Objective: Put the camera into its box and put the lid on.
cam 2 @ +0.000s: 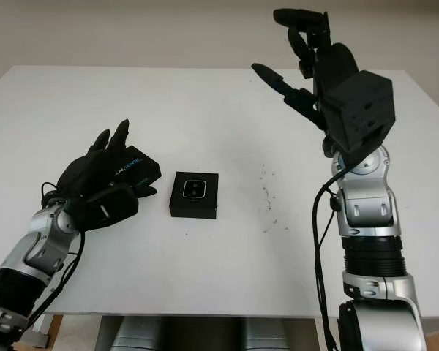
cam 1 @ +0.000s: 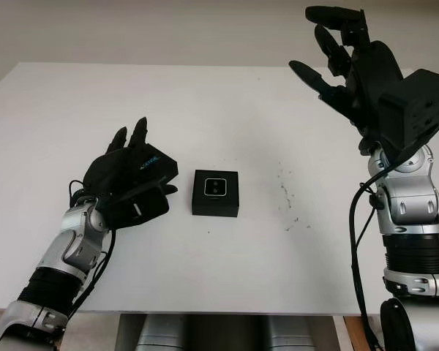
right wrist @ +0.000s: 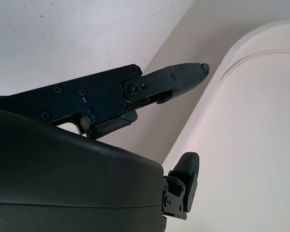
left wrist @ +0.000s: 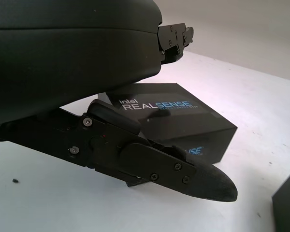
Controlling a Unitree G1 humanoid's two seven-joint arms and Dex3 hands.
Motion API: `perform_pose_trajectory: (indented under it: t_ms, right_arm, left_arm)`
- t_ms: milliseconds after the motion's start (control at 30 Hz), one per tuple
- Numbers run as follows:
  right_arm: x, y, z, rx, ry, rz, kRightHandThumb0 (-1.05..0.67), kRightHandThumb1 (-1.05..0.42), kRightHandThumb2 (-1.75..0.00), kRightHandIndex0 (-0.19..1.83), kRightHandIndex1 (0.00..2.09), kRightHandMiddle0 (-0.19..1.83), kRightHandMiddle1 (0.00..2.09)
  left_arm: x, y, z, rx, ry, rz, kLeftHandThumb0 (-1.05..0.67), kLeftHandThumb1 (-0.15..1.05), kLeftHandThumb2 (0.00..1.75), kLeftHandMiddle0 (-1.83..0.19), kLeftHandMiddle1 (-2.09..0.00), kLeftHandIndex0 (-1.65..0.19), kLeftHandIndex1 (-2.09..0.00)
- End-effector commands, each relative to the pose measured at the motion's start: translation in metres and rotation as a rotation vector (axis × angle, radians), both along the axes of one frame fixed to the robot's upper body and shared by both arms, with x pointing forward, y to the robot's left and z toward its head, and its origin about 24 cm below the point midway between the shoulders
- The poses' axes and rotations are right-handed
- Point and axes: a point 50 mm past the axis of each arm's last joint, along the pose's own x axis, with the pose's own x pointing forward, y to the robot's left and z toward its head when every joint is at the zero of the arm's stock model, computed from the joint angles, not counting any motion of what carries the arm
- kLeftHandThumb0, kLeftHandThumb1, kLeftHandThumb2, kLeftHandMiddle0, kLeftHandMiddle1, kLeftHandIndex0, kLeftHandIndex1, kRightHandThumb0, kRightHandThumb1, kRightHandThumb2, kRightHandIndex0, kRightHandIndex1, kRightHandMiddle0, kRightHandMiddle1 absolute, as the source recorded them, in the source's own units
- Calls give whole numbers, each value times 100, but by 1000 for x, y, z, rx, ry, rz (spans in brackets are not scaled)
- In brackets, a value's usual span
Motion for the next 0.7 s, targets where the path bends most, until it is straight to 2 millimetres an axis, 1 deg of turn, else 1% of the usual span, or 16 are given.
perform_pose_trajectory:
  t_ms: [0, 133, 267, 333, 433, 533, 667]
  right_arm:
    - [-1, -1, -1, -4, 1, -1, -67, -105, -10, 13, 6, -18, 101]
    - [-2, 0, -1, -7, -2, 6, -64, -105, -11, 11, 6, -19, 98]
    - [-2, 1, -1, -12, -1, 0, -65, -105, -11, 13, 6, -18, 98]
    - [-2, 1, -2, -14, 0, -1, -65, -105, -11, 12, 6, -18, 97]
    - [-3, 1, -2, -13, -4, -1, -65, -105, -11, 12, 6, -18, 97]
    - [-4, 0, -2, -11, -16, -3, -64, -105, -10, 13, 6, -17, 97]
    - [-4, -1, -2, -11, -18, -9, -65, -105, -9, 14, 7, -18, 97]
  left_arm:
    - [6, -1, 8, 7, -32, -6, -93, 103, 6, 15, -6, 19, -1]
    - [10, 3, 8, -7, -34, 4, -91, 103, 6, 13, -7, 18, -3]
    - [11, 5, 6, -38, -35, 7, -89, 102, 5, 6, -8, 14, -5]
    - [12, 6, 6, -57, -22, 9, -83, 99, 4, 2, -9, 10, -7]
    - [12, 6, 6, -74, -11, 7, -81, 98, 4, -2, -9, 7, -8]
    - [11, 7, 5, -100, 12, -1, -75, 94, 4, -11, -10, 1, -10]
    - [11, 7, 4, -95, 35, -10, -74, 92, 4, -15, -9, -3, -11]
